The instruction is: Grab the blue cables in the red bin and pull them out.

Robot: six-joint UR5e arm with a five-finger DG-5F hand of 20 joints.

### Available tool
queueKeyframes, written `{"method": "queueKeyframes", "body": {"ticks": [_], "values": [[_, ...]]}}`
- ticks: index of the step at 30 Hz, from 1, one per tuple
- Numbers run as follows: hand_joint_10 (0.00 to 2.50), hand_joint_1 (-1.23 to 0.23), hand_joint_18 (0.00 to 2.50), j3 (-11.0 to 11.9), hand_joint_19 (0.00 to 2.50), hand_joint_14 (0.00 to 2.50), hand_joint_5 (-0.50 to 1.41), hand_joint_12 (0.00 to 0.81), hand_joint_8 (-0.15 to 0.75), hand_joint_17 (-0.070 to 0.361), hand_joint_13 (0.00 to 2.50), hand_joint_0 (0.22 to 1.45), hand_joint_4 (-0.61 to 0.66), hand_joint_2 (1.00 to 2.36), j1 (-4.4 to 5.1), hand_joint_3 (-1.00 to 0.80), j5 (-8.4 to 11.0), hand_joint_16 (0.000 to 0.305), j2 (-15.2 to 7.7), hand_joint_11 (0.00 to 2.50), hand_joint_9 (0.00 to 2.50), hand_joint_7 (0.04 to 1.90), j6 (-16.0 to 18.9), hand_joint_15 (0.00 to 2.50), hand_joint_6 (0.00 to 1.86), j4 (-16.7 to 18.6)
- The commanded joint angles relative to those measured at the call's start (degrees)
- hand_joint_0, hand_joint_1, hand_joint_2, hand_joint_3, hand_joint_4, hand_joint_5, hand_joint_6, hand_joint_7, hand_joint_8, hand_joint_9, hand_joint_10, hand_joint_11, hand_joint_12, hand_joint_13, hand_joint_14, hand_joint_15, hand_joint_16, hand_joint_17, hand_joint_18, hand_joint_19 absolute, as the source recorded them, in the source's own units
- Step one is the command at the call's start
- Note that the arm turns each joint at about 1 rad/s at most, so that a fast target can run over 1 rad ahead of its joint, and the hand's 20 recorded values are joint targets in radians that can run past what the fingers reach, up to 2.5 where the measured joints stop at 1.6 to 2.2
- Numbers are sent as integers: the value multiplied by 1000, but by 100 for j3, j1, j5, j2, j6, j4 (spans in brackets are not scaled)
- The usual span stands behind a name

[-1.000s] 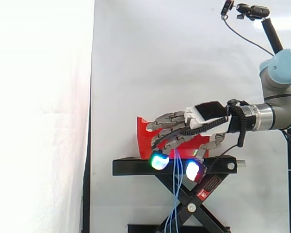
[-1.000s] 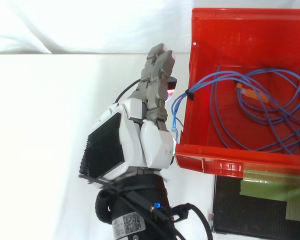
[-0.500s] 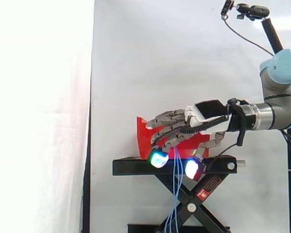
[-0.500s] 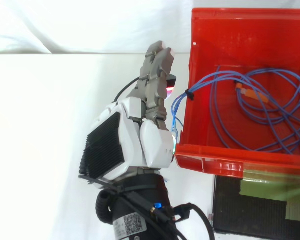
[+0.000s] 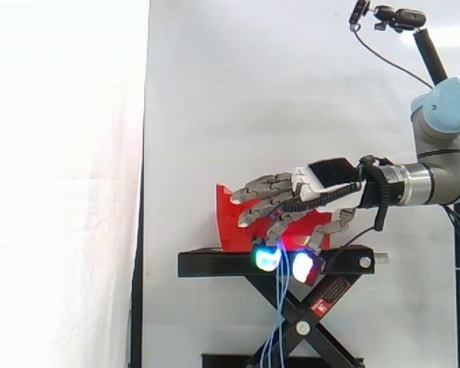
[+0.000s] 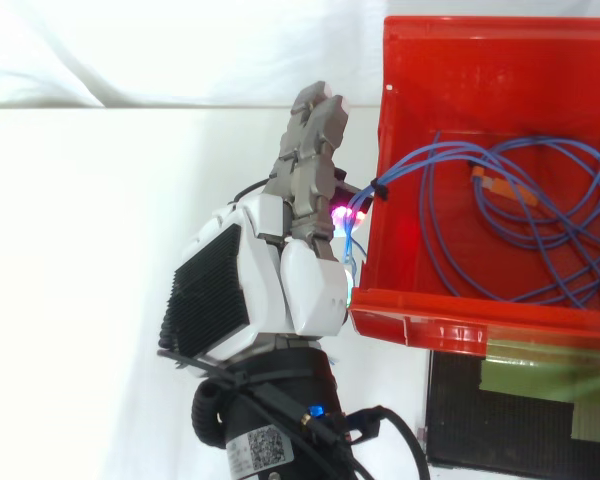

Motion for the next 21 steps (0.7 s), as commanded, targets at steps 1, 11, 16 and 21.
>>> {"method": "queueKeyframes", "body": {"ticks": [1,11,16,21], "values": [[14,-992,203,4,365,6,668,357,276,118,260,768,184,1000,0,-1000,0,53,-3,335,504,552,5,158,372,1],[12,-993,204,4,364,6,695,357,276,119,263,766,182,1000,0,-1000,-9,53,-3,340,504,629,-12,158,156,132],[12,-994,203,-5,366,6,697,357,277,119,262,765,190,1000,0,-1000,-18,53,-3,335,503,635,-118,162,136,150],[12,-995,205,4,363,6,699,358,277,119,262,766,187,1000,0,-1000,-26,53,-3,339,503,639,-153,158,125,194]]}}
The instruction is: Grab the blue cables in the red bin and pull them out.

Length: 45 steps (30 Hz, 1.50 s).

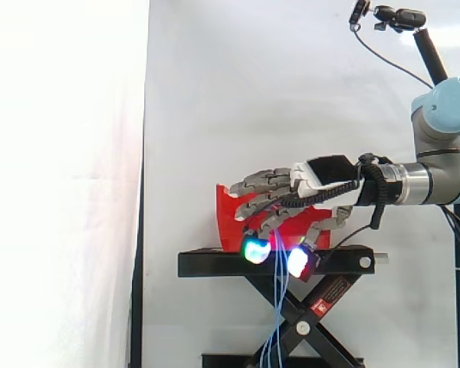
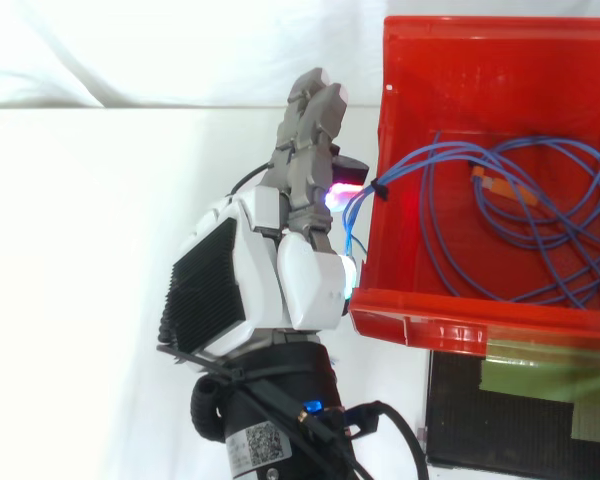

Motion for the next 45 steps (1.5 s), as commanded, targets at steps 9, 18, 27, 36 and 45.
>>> {"method": "queueKeyframes", "body": {"ticks": [9,18,27,36,45], "values": [[12,-996,207,-6,364,6,705,357,277,119,263,768,179,1000,0,-1000,-16,53,-2,337,505,612,-35,158,200,27],[12,-997,213,-6,357,6,714,357,273,119,267,771,170,1000,0,-1000,-16,53,-2,337,511,604,-35,156,234,27],[12,-996,213,-6,365,6,719,357,274,119,268,773,174,1000,0,-1000,-16,53,-2,337,516,610,-35,161,228,36],[12,-996,213,-23,365,6,720,356,275,119,269,772,177,1000,0,-1000,-16,53,-2,345,516,611,-35,161,226,36],[12,-993,215,-120,364,6,722,356,274,119,268,772,179,1000,9,-1000,10,53,-2,338,515,614,-27,161,220,71]]}}
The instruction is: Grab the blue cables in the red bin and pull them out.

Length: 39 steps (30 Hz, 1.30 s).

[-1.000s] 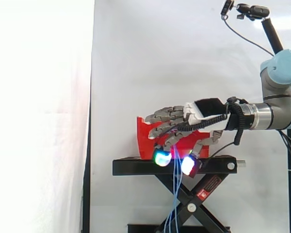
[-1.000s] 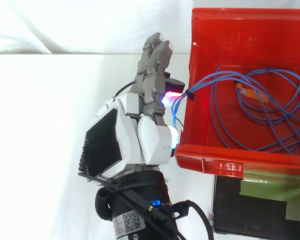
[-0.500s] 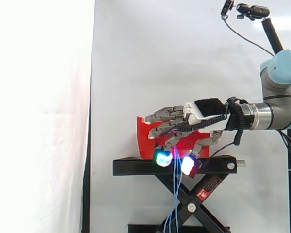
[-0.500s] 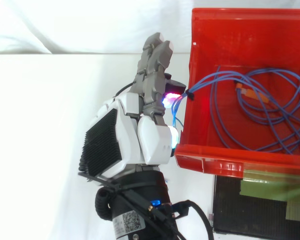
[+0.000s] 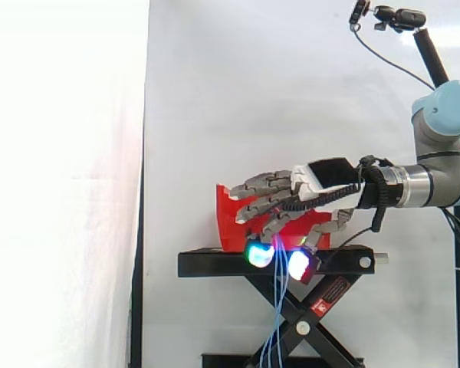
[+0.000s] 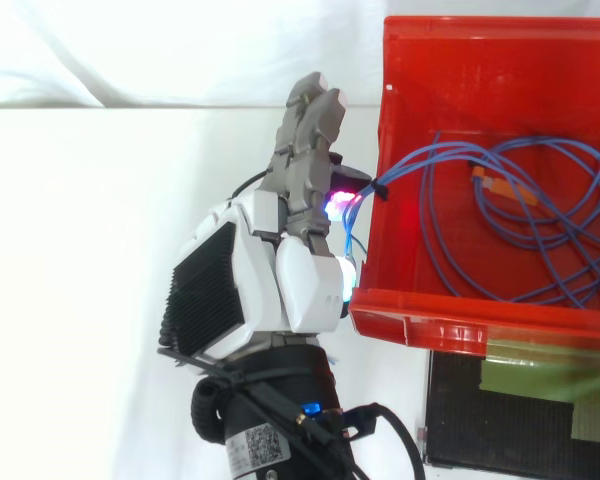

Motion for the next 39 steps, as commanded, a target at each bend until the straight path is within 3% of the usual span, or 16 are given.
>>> {"method": "queueKeyframes", "body": {"ticks": [1,25,30,39], "values": [[14,-994,215,-51,364,6,722,357,276,119,270,772,176,1000,1,-1000,11,53,0,344,514,615,8,161,220,32],[14,-995,248,-59,381,6,737,353,272,117,295,782,166,1000,1,-1000,-7,52,0,335,542,586,17,168,325,111],[12,-995,250,-59,387,6,757,354,272,117,295,775,174,1000,1,-1000,-16,52,0,344,541,672,8,171,89,120],[12,-995,252,-59,385,8,762,355,271,118,296,770,173,1000,1,-1000,-16,52,0,333,536,682,-80,170,46,138]]}}
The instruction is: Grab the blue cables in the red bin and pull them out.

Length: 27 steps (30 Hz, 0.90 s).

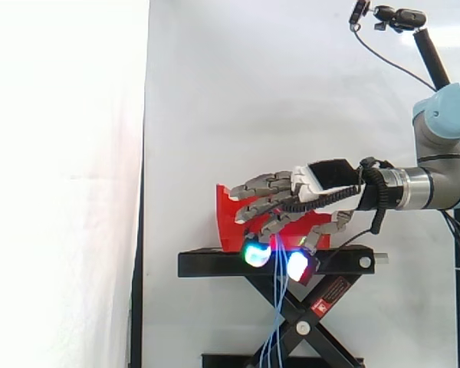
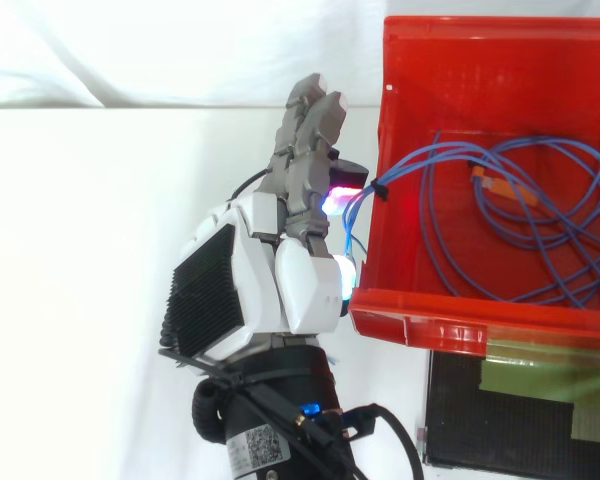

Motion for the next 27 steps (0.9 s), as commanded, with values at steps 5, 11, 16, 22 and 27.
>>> {"method": "queueKeyframes", "body": {"ticks": [5,11,16,22,27], "values": [[12,-995,253,0,385,6,768,356,272,118,297,769,183,1000,-9,-1000,0,52,0,338,536,689,-80,167,15,-7],[12,-994,251,0,386,8,770,356,271,118,295,769,182,1000,-18,-1000,-44,53,0,340,539,696,-89,170,0,-42],[12,-992,252,0,386,6,773,356,270,118,295,772,177,1000,-26,-1000,-70,52,0,340,538,695,-132,168,1,-51],[12,-988,251,0,389,6,772,352,270,117,297,785,160,1000,-26,-1000,-70,52,0,337,553,636,-150,170,216,-60],[14,-974,253,0,388,6,765,349,269,115,304,808,151,1000,-26,-1000,-70,51,0,338,563,587,-150,166,362,-33]]}}
